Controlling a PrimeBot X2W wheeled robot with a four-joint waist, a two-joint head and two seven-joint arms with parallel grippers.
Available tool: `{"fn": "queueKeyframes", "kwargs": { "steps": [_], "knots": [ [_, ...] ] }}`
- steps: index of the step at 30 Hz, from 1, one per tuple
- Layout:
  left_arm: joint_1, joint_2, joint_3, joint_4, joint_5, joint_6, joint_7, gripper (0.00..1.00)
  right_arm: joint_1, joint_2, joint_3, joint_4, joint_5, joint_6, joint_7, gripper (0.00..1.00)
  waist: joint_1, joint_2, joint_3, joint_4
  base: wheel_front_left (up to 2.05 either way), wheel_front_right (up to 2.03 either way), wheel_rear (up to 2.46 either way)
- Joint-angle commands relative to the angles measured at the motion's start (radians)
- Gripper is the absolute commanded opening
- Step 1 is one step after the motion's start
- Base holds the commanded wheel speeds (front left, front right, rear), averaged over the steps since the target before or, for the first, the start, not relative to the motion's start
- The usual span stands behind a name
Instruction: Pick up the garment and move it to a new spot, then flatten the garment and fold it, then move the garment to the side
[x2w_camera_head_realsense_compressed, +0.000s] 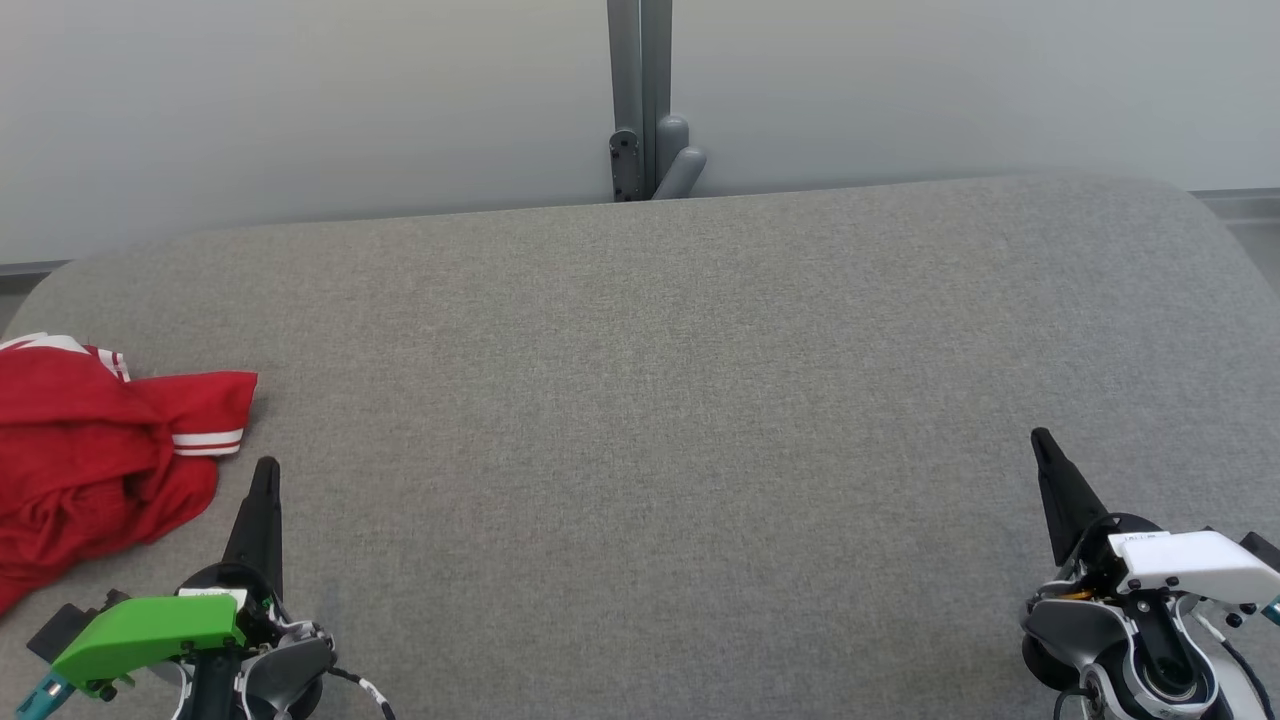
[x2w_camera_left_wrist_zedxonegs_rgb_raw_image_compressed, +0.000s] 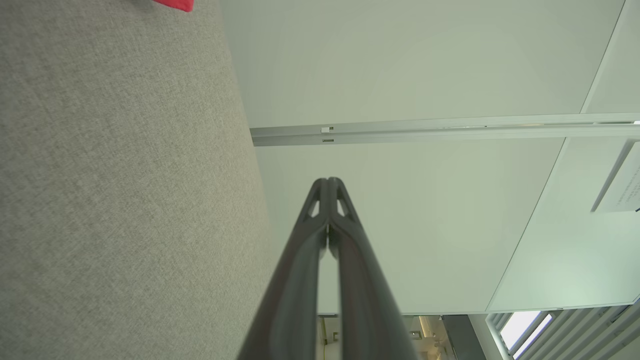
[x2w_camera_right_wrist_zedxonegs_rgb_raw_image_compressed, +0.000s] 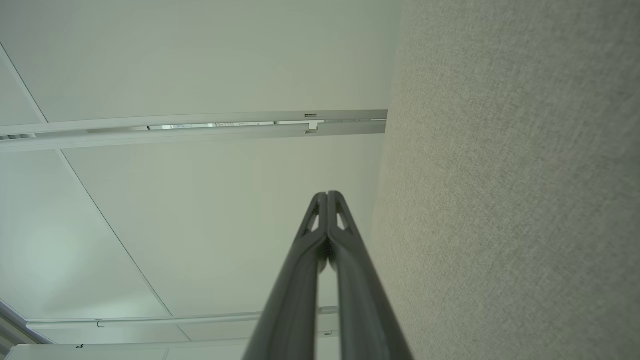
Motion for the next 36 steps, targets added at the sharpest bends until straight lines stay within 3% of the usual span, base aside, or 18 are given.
{"fn": "queueKeyframes", "kwargs": {
  "steps": [1,36],
  "knots": [
    [-0.004,0.006,0.003,-0.001,-0.001,-0.007,0.002,0.0,0.007,-0.005,-0.001,-0.005,0.007,0.0,0.001,0.0,0.0,0.0,0.0,0.0,0.0,0.0,0.0],
    [-0.004,0.006,0.003,-0.001,-0.001,-0.007,0.001,0.0,0.007,-0.005,-0.001,-0.005,0.007,0.0,0.001,0.0,0.0,0.0,0.0,0.0,0.0,0.0,0.0]
  ]
}}
